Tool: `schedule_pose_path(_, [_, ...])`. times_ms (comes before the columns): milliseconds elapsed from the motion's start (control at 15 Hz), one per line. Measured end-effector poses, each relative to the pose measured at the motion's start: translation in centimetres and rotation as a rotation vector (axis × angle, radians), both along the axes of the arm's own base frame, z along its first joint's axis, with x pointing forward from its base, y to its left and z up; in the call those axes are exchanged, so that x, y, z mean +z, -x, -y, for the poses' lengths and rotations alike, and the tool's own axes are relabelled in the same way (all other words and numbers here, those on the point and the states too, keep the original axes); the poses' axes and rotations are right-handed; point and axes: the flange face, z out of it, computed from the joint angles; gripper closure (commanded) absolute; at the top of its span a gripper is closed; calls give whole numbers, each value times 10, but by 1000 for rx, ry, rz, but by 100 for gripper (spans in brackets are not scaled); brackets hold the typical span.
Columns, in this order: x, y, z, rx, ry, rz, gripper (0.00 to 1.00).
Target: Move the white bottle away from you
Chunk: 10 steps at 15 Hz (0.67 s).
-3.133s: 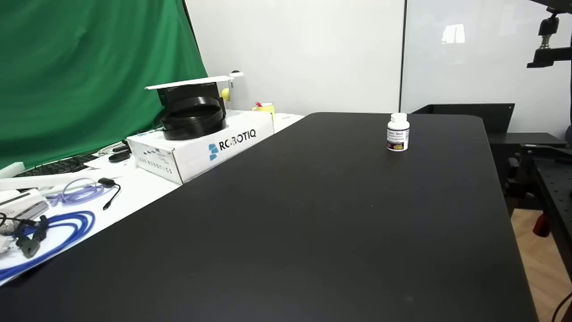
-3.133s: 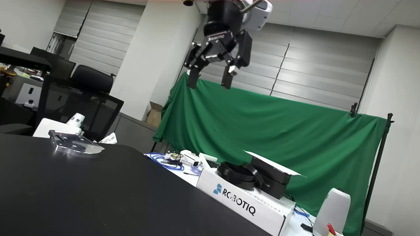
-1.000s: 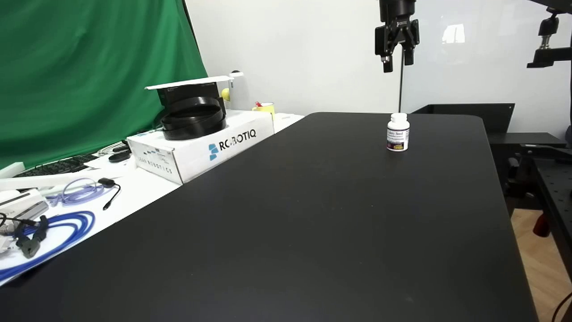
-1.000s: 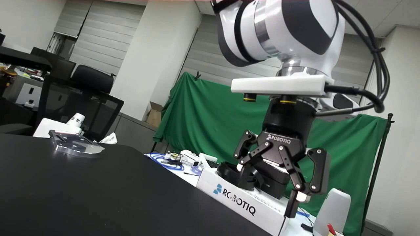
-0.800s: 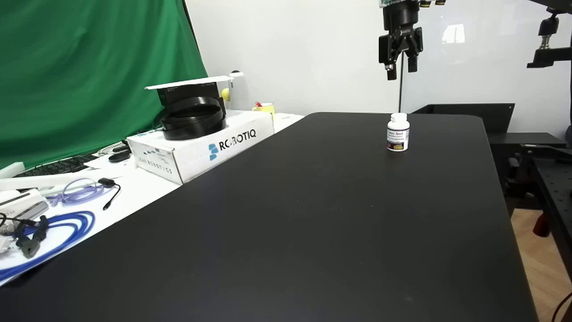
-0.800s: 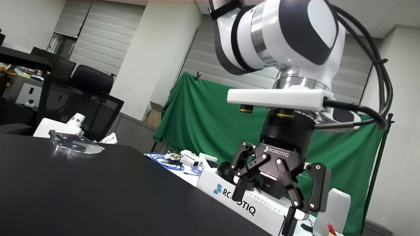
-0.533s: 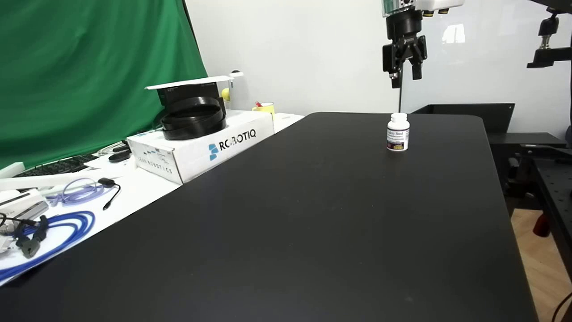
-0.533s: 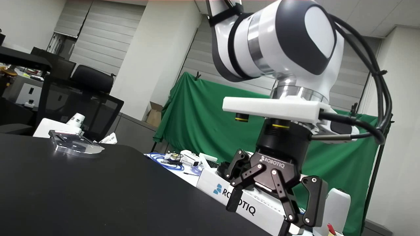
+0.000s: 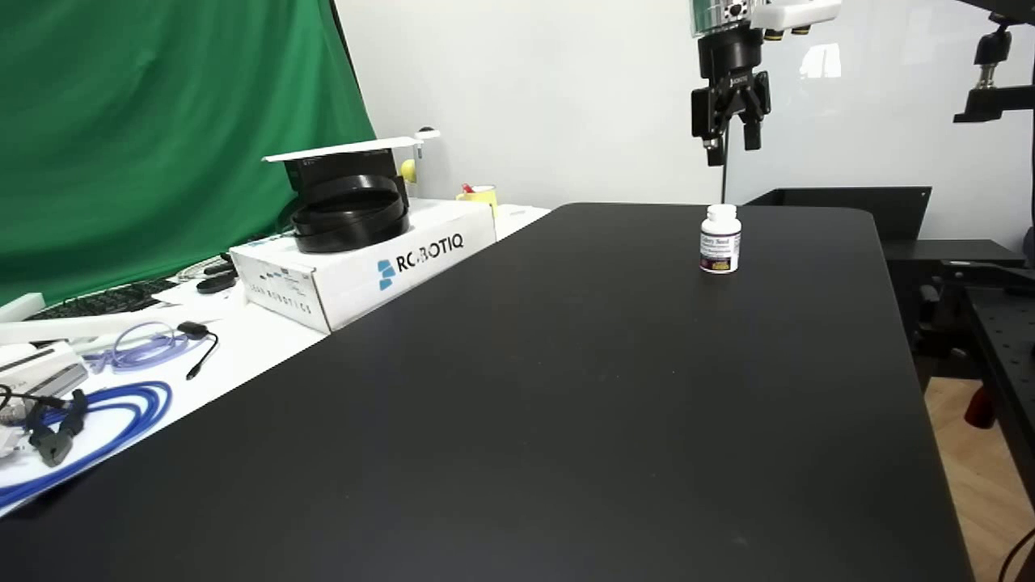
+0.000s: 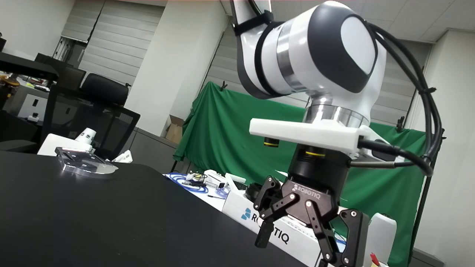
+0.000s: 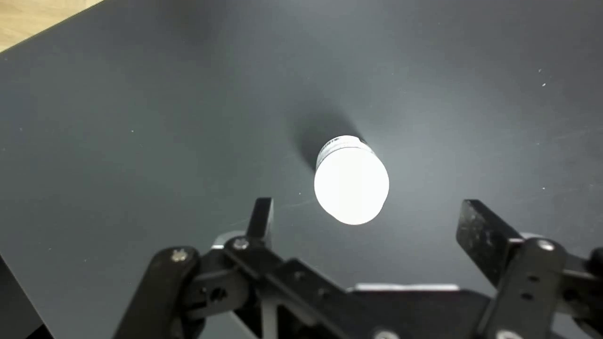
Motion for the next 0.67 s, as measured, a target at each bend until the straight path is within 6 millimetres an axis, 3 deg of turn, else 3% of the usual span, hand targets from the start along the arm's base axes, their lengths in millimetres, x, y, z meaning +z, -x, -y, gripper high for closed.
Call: schedule_pose_path(667, [-56, -1, 0, 7, 33, 34, 0])
